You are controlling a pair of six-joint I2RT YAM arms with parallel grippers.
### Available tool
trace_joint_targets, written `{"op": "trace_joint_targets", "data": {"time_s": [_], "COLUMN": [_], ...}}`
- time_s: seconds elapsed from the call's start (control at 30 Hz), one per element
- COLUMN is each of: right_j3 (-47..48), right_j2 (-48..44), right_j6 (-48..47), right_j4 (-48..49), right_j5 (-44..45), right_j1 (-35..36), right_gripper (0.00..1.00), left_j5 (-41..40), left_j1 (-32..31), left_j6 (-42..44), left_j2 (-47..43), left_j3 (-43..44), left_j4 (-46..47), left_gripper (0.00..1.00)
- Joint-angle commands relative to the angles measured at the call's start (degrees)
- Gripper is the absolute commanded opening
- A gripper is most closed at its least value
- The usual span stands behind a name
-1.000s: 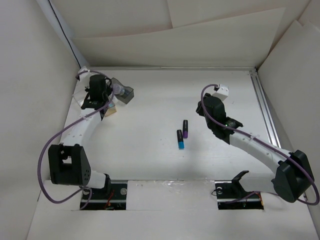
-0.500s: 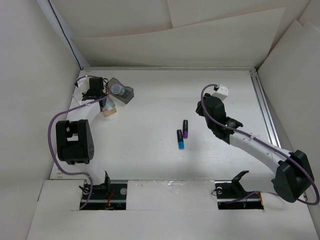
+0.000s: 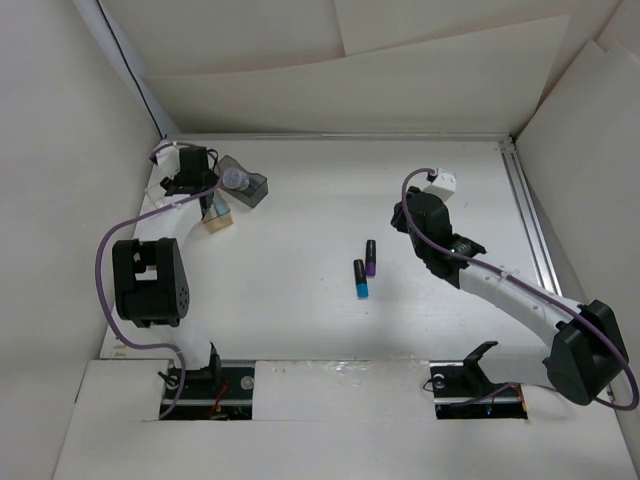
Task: Sort the stationery into containers
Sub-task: Place the pen in the storage box, then pick up the pen from the center of the board.
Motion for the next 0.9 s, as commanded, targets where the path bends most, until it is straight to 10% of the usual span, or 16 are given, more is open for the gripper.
{"op": "trace_joint_targets", "data": {"time_s": [0.0, 0.3, 0.57, 0.87], "right_j3": [1.8, 1.3, 1.3, 1.3], "right_j2": [-0.8, -1.9, -2.5, -2.5], "right_j6": [0.1, 0.1, 1.2, 2.0], "right_j4": [2.5, 2.5, 0.7, 0.1], "right_j5": [-0.2, 1.7, 5.1, 4.2], "right_j1": [0.5, 0.5, 0.0, -1.1], "right_gripper": [0.32, 0.28, 0.0, 0.33], "left_j5": [0.7, 4.6, 2.0, -5.4], "left_j1": [-2.5, -28.5, -50.9, -64.4], "left_j6": [1.7, 1.1, -4.7, -9.1], "left_j2": [-6.3, -11.2, -8.3, 3.3], "left_j3": [2.2, -6.8, -13.9, -5.9], "left_j4": [2.1, 5.1, 3.3, -3.5], "left_gripper": [0.52, 0.12, 0.18, 0.48]}}
